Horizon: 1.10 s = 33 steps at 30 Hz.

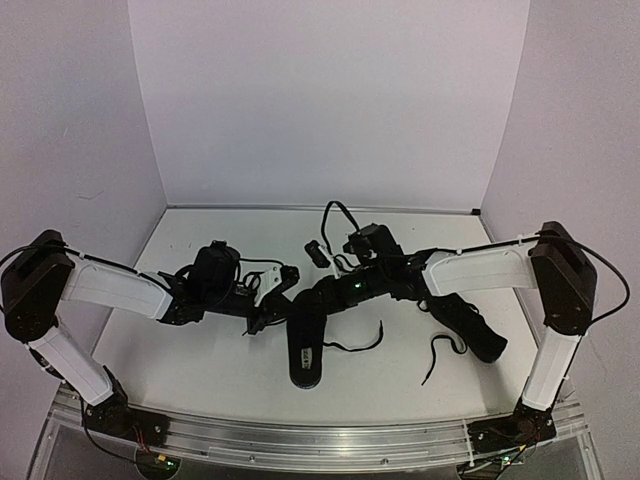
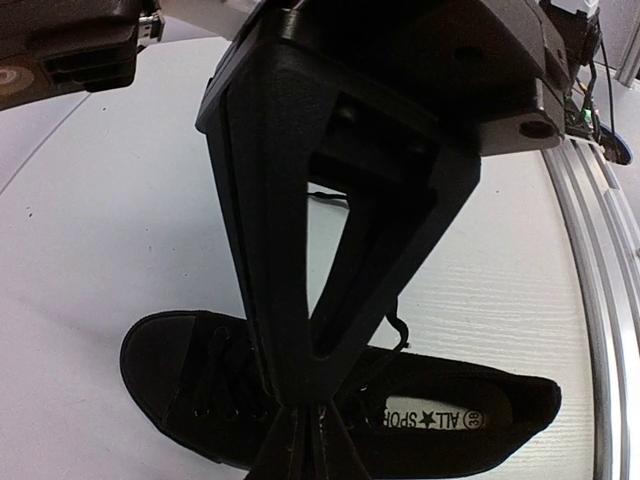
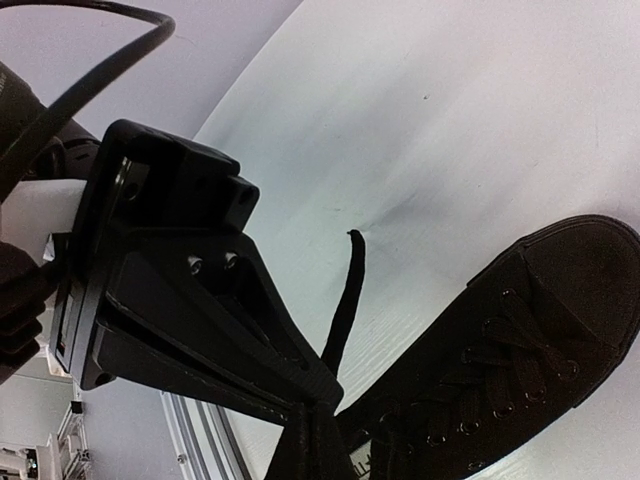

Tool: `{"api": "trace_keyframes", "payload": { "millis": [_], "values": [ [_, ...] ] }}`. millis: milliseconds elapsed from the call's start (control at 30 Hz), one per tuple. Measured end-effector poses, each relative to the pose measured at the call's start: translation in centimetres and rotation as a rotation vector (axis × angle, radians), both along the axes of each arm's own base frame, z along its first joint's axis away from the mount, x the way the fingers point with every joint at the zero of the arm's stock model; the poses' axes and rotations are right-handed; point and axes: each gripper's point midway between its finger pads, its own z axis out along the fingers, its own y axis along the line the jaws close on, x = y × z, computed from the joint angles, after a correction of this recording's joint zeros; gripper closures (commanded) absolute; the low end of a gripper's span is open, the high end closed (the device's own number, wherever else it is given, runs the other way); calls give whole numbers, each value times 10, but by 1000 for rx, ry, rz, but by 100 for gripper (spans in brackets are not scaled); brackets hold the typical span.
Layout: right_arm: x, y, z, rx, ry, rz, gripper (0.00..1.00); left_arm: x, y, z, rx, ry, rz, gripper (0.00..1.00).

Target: Tie the shoes

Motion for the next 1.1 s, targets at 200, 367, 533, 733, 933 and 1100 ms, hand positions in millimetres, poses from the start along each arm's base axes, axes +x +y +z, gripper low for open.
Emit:
{"api": "trace_keyframes", "payload": {
  "millis": [200,367,533,733,933,1100],
  "values": [
    [1,0,0,-2,-4,-5,100,3,3,-1,11,-6,25,69],
    [2,0,-1,-4,-6,-9,100,4,7,-5,35,-3,43,70],
    [3,-1,-1,-6,-8,-12,100,3,9,-10,50,10,48,84],
    [3,-1,-1,-7,-8,-16,79,4,9,-13,61,14,50,100],
    [3,-1,-1,-6,-2,-19,70,2,9,-14,59,19,43,100],
    [3,-1,-1,-6,0,-19,69,2,9,-14,58,20,42,100]
  ]
}}
